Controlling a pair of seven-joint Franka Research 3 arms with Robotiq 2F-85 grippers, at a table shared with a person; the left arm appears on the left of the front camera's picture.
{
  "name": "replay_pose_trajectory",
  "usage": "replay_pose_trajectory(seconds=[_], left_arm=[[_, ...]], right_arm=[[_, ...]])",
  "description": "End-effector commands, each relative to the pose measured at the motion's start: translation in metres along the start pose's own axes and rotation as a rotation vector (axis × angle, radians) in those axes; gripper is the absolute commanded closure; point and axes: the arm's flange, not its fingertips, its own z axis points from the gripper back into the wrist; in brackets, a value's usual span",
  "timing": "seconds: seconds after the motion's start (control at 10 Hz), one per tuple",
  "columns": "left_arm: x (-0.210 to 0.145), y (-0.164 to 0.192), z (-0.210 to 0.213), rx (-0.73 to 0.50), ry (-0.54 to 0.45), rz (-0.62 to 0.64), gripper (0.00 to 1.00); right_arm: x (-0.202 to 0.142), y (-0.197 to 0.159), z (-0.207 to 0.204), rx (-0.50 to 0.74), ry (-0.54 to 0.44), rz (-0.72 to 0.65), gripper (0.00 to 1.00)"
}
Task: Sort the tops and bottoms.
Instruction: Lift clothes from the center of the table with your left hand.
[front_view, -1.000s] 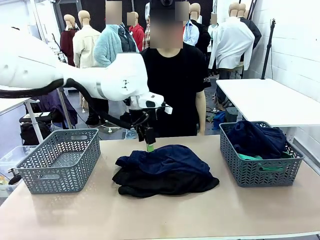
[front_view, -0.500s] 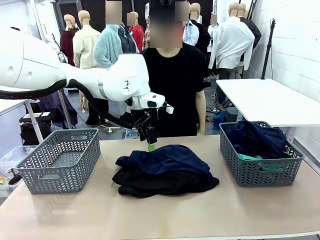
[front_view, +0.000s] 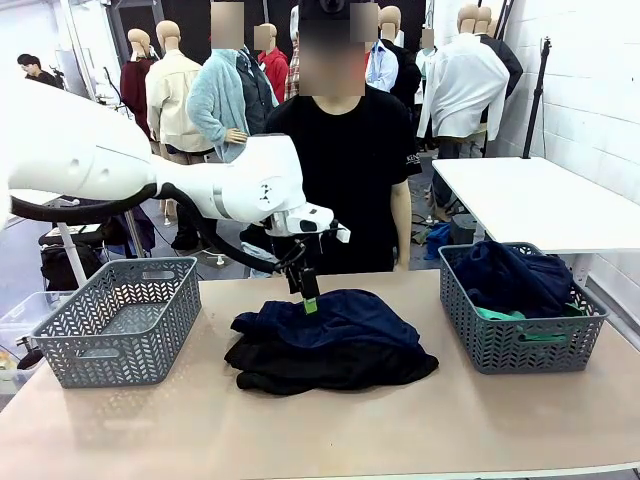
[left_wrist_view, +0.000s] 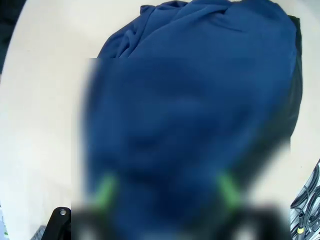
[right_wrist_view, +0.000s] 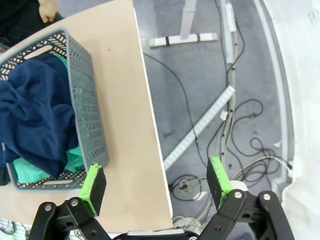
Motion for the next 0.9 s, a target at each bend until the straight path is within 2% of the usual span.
replay_pose_trajectory(seconds=[0.0, 0.5, 0.8], left_arm=[[0.007, 0.008, -0.006, -0.009, 0.031, -0.061, 0.0], [0.002, 0.027, -0.027, 0.043, 0.025, -0.104, 0.0], [0.002, 0.026, -0.041, 0.002, 0.041, -0.129, 0.0]], right_arm=[[0.0, -0.001, 0.0, -0.016, 0.008, 0.006, 0.0], [0.0, -0.001, 0.0, -0.016, 0.008, 0.006, 0.0], [0.0, -0.001, 0.0, -0.016, 0.008, 0.006, 0.0]])
